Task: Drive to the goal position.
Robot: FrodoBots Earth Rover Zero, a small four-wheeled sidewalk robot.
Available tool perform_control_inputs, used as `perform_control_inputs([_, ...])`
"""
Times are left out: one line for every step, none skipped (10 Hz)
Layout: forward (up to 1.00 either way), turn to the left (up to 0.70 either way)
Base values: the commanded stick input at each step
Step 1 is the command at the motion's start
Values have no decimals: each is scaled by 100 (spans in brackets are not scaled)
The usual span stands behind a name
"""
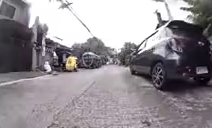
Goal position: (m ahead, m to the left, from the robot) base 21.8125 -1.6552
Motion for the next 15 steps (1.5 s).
perform_control_inputs([100, -6])
perform_control_inputs([100, 0])
perform_control_inputs([100, 0])
perform_control_inputs([100, 0])
perform_control_inputs([100, 0])
perform_control_inputs([100, 0])
perform_control_inputs([100, -13])
perform_control_inputs([100, -27])
perform_control_inputs([100, -12])
perform_control_inputs([100, 0])
perform_control_inputs([100, 0])
perform_control_inputs([100, 0])
perform_control_inputs([100, 0])
perform_control_inputs([100, 0])
perform_control_inputs([100, 0])
